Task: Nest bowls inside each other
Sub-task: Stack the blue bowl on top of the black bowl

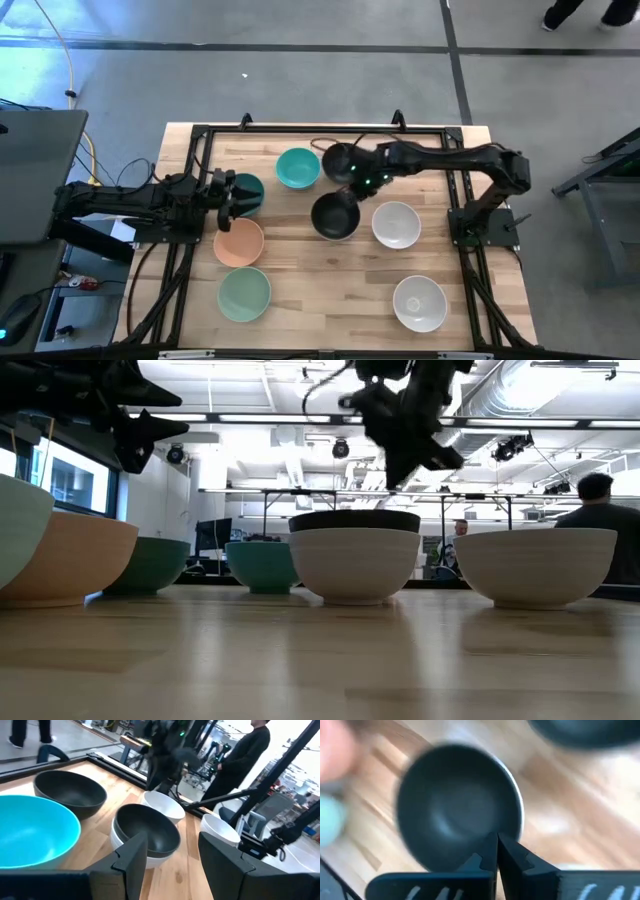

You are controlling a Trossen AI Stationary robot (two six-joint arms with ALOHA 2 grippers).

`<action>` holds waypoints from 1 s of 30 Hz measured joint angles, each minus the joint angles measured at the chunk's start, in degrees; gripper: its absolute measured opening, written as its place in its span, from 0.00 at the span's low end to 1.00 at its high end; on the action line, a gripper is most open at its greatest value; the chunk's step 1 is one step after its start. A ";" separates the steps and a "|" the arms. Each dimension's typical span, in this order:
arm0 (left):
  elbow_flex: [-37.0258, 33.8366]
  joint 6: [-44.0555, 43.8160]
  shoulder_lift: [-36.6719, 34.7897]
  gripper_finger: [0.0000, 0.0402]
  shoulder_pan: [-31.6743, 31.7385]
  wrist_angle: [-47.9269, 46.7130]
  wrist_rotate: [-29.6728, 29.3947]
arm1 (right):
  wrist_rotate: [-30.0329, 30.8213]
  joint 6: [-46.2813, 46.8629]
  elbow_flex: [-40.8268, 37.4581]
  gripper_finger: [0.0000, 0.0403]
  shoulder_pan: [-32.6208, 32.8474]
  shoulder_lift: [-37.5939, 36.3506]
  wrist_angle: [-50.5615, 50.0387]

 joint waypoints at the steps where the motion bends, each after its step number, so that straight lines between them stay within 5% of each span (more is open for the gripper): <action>1: 0.00 0.06 0.00 0.41 -0.02 0.07 -0.53 | 0.21 -2.44 0.00 0.00 -0.28 -1.05 1.23; 7: -0.01 1.58 0.00 0.41 0.00 1.98 -2.81 | 0.45 -25.56 0.04 0.00 -1.43 -7.19 10.66; 14: -0.02 1.24 0.00 0.41 -0.01 2.12 -4.69 | 5.12 -41.38 0.07 0.00 -3.26 -10.97 8.80; 22: -0.02 1.79 2.34 0.41 2.87 1.93 -19.31 | 3.33 -48.93 0.07 0.00 -4.00 -11.68 8.64; 30: 1.42 -4.83 12.56 0.41 13.99 -0.93 -9.66 | 2.00 -54.70 0.07 0.00 -4.78 -11.66 10.98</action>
